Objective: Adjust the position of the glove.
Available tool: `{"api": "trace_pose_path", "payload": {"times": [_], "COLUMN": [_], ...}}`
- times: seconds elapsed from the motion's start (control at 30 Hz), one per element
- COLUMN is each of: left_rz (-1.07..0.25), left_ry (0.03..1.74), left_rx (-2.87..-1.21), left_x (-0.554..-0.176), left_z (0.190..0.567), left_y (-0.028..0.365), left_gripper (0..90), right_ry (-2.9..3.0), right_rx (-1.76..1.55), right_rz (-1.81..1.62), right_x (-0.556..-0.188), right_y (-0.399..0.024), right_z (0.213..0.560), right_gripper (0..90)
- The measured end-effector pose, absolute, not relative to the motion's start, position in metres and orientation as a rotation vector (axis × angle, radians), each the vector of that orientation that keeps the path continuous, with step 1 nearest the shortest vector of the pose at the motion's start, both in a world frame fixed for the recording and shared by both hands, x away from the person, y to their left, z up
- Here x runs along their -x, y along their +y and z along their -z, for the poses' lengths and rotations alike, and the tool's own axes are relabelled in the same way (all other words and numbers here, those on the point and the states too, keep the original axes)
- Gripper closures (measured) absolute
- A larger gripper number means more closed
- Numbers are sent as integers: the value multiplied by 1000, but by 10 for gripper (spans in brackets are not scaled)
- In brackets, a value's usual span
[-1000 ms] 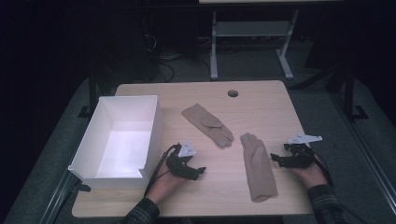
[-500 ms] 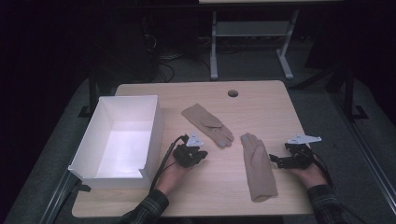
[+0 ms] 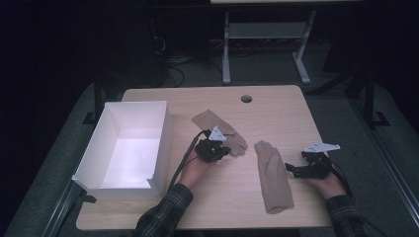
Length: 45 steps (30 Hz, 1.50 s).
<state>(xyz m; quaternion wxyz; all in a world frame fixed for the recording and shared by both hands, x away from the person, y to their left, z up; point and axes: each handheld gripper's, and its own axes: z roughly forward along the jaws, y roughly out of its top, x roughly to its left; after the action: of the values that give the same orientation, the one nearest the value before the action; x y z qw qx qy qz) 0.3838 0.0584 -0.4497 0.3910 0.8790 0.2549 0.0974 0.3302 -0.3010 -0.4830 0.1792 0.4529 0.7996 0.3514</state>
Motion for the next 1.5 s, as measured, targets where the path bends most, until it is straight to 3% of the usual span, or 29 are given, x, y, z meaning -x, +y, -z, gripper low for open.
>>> {"api": "trace_pose_path", "payload": {"times": [0.63, 1.13, 1.5], "left_rz": [-198, -122, -168], "left_ry": [620, 552, 595], "left_rx": [-2263, -2263, -2234], "left_x": [-400, -366, -379], "left_z": [469, 469, 454], "left_y": [32, 10, 29], "left_gripper": [896, 896, 896], "right_ry": [2259, 2260, 2260], "right_rx": [-1278, -1279, -1279], "right_rz": [-994, -993, -993], "right_x": [-331, -331, -331], "right_y": [-301, -301, -301], "right_z": [483, 483, 483], "right_gripper": [145, 145, 145]}}
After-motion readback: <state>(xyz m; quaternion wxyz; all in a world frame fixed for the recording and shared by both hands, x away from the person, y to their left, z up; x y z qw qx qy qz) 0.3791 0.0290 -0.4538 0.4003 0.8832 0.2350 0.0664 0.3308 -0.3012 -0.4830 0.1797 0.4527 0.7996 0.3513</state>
